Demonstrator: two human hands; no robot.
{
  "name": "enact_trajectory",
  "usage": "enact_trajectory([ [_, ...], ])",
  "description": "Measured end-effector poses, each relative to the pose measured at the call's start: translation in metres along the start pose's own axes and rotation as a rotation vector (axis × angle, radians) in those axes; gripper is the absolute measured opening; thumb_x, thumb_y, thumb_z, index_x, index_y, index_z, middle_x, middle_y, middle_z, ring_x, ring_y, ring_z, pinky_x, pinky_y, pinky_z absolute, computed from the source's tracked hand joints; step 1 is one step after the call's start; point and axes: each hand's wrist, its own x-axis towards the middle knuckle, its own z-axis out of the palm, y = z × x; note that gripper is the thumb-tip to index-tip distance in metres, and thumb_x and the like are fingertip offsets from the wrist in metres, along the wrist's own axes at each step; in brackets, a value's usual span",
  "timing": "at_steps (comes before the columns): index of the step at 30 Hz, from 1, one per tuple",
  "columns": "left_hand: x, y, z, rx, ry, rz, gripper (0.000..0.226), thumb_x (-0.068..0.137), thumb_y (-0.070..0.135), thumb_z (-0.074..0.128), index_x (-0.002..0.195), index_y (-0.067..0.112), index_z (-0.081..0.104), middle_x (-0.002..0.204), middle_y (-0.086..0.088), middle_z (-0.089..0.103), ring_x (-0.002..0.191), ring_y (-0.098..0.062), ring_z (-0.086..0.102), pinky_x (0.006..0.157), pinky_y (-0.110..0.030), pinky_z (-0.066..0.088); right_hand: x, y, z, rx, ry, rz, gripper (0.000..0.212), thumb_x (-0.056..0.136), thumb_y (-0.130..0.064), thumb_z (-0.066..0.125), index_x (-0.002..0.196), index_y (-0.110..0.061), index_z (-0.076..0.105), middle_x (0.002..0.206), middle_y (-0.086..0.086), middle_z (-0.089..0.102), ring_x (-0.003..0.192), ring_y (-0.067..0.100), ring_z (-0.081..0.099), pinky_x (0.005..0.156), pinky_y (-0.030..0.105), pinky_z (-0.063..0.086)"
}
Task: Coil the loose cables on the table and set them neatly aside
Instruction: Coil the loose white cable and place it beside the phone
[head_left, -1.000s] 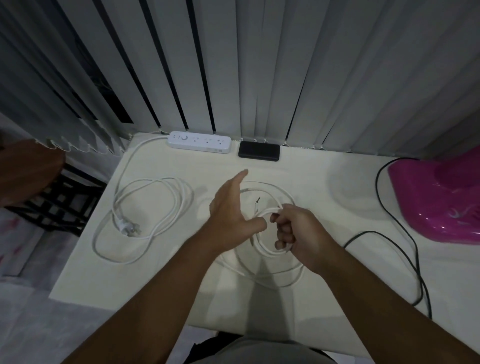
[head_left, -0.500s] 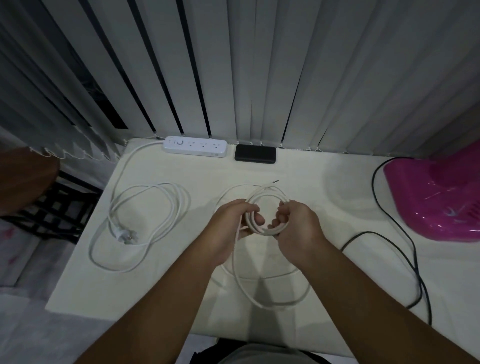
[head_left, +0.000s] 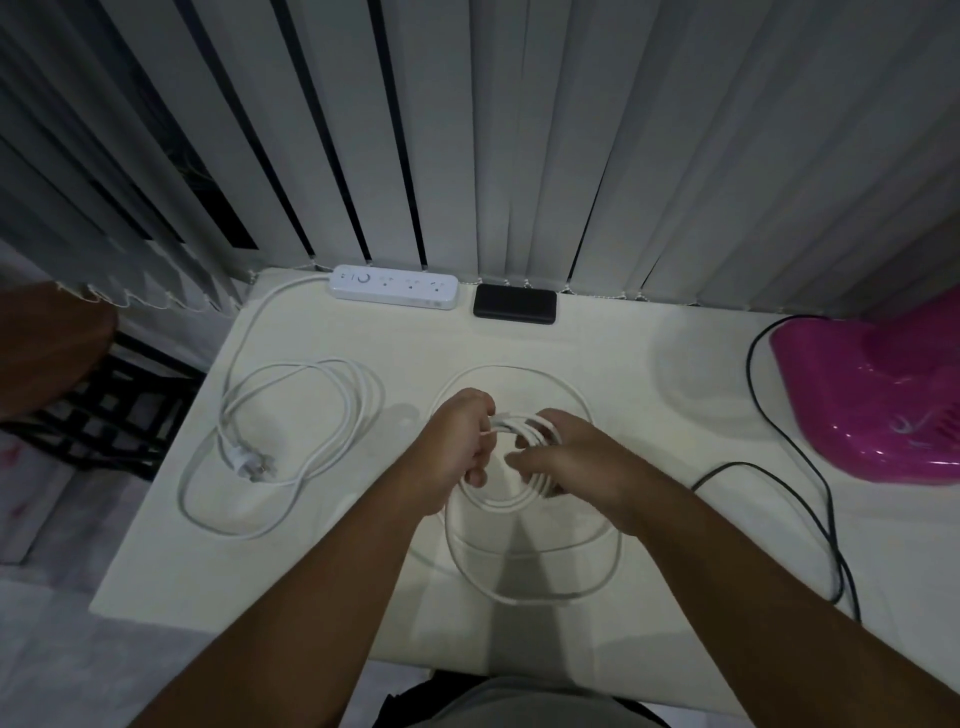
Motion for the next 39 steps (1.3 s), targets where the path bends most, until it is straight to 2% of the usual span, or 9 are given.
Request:
enact_trajectory([
  [3, 0.004, -0.005, -0.006, -0.047, -0.041, 0.091, 0.021, 0.085, 0.004, 0.033, 0.097, 0.01, 0.049, 0.053, -0.003, 0.04, 0.047, -0.018, 0.033, 0.051, -0.028, 0.032, 0.001, 0.007, 0.001, 0.237, -0.098, 0.002, 0.015, 0.1, -0.034, 0.062, 0.098, -0.019, 0.065, 0.076, 0.001, 0.06, 0.069, 0.014, 0.058, 0.068, 0.034, 0.054],
  [7, 0.002, -0.019, -0.017, -0.089, -0.172, 0.015, 0.022, 0.082, 0.015, 0.049, 0.098, 0.011, 0.063, 0.07, -0.006, 0.062, 0.06, -0.018, 0.057, 0.072, -0.035, 0.05, 0.005, 0.018, 0.012, 0.418, 0.084, 0.016, 0.02, 0.104, -0.032, 0.054, 0.091, -0.018, 0.06, 0.075, 0.0, 0.056, 0.064, 0.016, 0.053, 0.065, 0.035, 0.05],
  [11, 0.001, -0.032, -0.02, -0.326, -0.24, -0.102, 0.013, 0.09, 0.014, 0.05, 0.088, 0.012, 0.063, 0.067, -0.004, 0.058, 0.073, -0.023, 0.067, 0.088, -0.039, 0.052, 0.006, 0.026, 0.026, 0.454, 0.236, 0.039, 0.021, 0.104, -0.034, 0.052, 0.09, -0.021, 0.061, 0.079, 0.0, 0.059, 0.069, 0.015, 0.057, 0.066, 0.032, 0.049],
  [18, 0.004, -0.028, -0.005, -0.378, 0.006, 0.022, 0.014, 0.084, 0.007, 0.039, 0.073, 0.01, 0.048, 0.05, 0.002, 0.024, 0.042, -0.015, 0.022, 0.049, -0.028, 0.031, 0.003, 0.032, 0.025, 0.245, 0.12, 0.041, 0.018, 0.077, -0.036, 0.074, 0.09, -0.025, 0.068, 0.078, -0.007, 0.07, 0.079, 0.013, 0.063, 0.073, 0.031, 0.046],
  [23, 0.004, -0.018, -0.001, -0.077, -0.013, 0.077, 0.023, 0.081, -0.002, 0.033, 0.085, 0.011, 0.051, 0.055, -0.003, 0.032, 0.047, -0.017, 0.025, 0.049, -0.027, 0.029, 0.008, 0.013, 0.012, 0.434, 0.109, -0.029, 0.033, 0.079, -0.007, 0.062, 0.111, -0.014, 0.064, 0.075, 0.008, 0.062, 0.063, 0.019, 0.057, 0.065, 0.036, 0.046],
  [27, 0.007, -0.026, -0.006, -0.166, -0.039, 0.092, 0.028, 0.086, 0.0, 0.038, 0.105, 0.012, 0.056, 0.069, -0.008, 0.058, 0.06, -0.02, 0.055, 0.066, -0.033, 0.044, 0.013, 0.005, 0.011, 0.688, 0.196, -0.018, 0.036, 0.086, 0.007, 0.044, 0.109, -0.013, 0.063, 0.07, 0.009, 0.052, 0.054, 0.017, 0.046, 0.058, 0.034, 0.042],
  [32, 0.006, -0.041, -0.006, -0.452, -0.151, 0.02, 0.025, 0.084, -0.001, 0.033, 0.084, 0.006, 0.058, 0.07, -0.01, 0.057, 0.071, -0.027, 0.066, 0.079, -0.039, 0.05, 0.014, 0.018, 0.022, 1.034, 0.233, 0.055, 0.044, 0.088, 0.01, 0.039, 0.124, -0.008, 0.056, 0.073, 0.01, 0.052, 0.058, 0.019, 0.047, 0.06, 0.034, 0.043],
  [36, 0.006, -0.038, 0.002, -0.462, -0.123, 0.016, 0.021, 0.081, 0.001, 0.031, 0.071, 0.01, 0.046, 0.057, -0.006, 0.043, 0.049, -0.023, 0.046, 0.059, -0.033, 0.048, 0.012, 0.035, 0.032, 0.985, 0.224, 0.082, 0.052, 0.086, 0.012, 0.04, 0.133, -0.005, 0.053, 0.098, 0.02, 0.056, 0.077, 0.031, 0.054, 0.076, 0.042, 0.046],
  [39, 0.005, -0.031, 0.003, -0.346, -0.052, 0.027, 0.023, 0.081, 0.003, 0.029, 0.065, 0.016, 0.04, 0.054, -0.002, 0.025, 0.045, -0.017, 0.021, 0.05, -0.029, 0.033, 0.01, 0.037, 0.025, 0.846, 0.151, 0.033, 0.045, 0.086, 0.009, 0.045, 0.126, -0.009, 0.057, 0.091, 0.015, 0.056, 0.069, 0.021, 0.055, 0.069, 0.036, 0.046],
])
